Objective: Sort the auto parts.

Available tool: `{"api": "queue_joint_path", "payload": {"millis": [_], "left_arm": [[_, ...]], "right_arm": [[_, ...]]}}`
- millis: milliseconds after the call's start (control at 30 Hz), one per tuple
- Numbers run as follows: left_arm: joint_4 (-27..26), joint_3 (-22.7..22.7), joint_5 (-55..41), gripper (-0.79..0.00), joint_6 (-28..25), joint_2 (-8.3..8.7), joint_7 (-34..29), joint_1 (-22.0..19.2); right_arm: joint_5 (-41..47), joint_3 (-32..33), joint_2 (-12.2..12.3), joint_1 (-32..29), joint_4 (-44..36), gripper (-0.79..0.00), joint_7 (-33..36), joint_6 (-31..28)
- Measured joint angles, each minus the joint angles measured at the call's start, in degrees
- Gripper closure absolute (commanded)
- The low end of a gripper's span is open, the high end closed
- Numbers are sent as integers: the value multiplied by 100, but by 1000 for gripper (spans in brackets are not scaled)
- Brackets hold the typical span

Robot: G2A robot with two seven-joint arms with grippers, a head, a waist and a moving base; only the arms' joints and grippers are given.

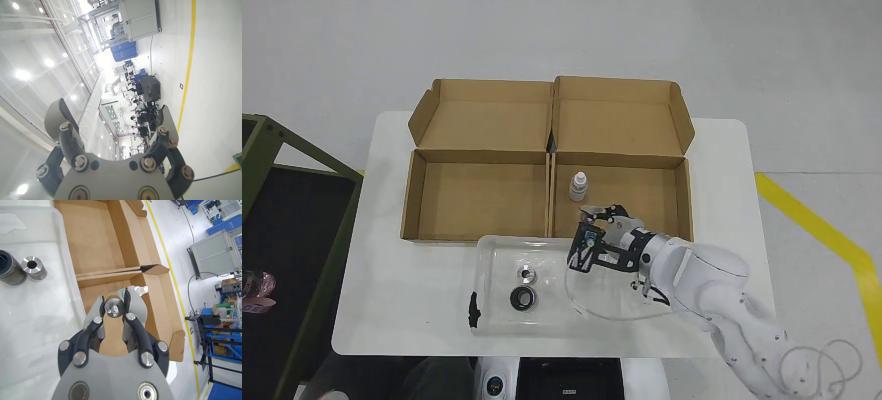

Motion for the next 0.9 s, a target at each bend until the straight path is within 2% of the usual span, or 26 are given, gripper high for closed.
{"api": "queue_joint_path", "payload": {"millis": [400, 900], "left_arm": [[0, 0, 0, -785, 0, 0, 0, 0], [0, 0, 0, -785, 0, 0, 0, 0]], "right_arm": [[1165, 115, -97, 593, 970, 0, 448, -72], [2100, -292, -291, 1519, 2500, 0, 852, 36]]}}
